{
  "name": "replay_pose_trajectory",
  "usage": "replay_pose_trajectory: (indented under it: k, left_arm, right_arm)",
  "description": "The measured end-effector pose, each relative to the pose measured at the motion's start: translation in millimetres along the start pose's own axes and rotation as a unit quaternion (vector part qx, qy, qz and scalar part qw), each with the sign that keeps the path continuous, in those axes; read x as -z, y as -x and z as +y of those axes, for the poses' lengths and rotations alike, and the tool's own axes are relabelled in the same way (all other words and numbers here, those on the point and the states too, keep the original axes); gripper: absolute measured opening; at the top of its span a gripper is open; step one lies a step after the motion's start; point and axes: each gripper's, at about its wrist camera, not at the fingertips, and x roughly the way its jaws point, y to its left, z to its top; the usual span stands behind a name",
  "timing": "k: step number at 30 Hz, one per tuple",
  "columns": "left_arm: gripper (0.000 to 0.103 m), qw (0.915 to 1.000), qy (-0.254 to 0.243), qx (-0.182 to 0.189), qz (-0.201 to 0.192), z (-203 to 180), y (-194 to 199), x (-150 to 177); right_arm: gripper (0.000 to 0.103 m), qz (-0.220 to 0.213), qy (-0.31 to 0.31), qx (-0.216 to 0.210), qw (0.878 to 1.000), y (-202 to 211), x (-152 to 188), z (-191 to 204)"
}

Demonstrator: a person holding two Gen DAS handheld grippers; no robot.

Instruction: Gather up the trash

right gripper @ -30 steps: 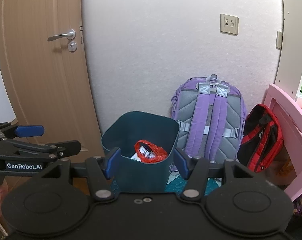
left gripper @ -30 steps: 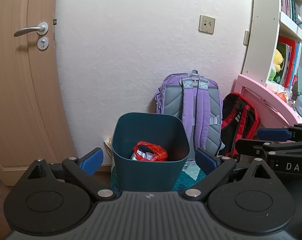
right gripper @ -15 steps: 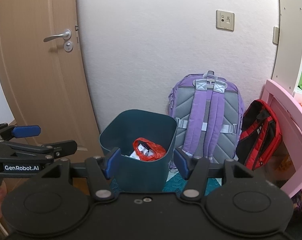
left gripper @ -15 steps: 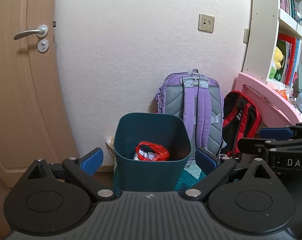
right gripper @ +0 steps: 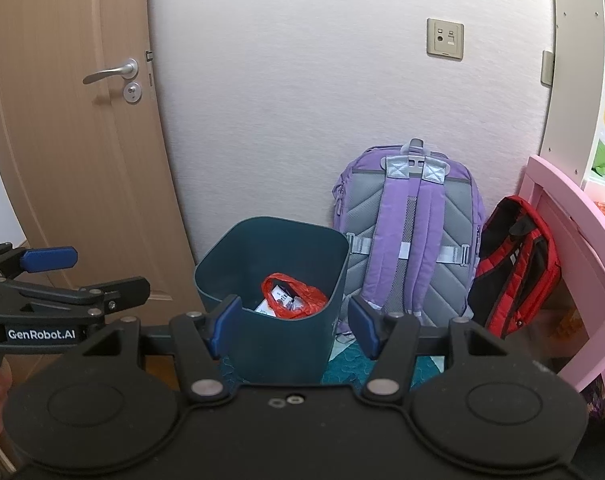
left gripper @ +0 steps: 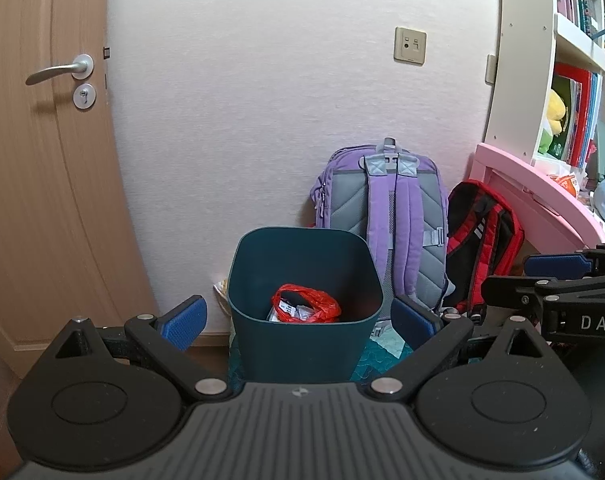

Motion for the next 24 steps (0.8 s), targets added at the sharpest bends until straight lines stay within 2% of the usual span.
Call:
replay_pose_trajectory:
  k: [24]
  left_arm:
    - [0.099, 1.0000, 0.002, -0.007, -0.004, -1.0, 2.2, 6.4]
  right_arm:
    - [0.058, 0.003, 0.000, -0.001, 1.000, 0.2, 1.1, 0.2]
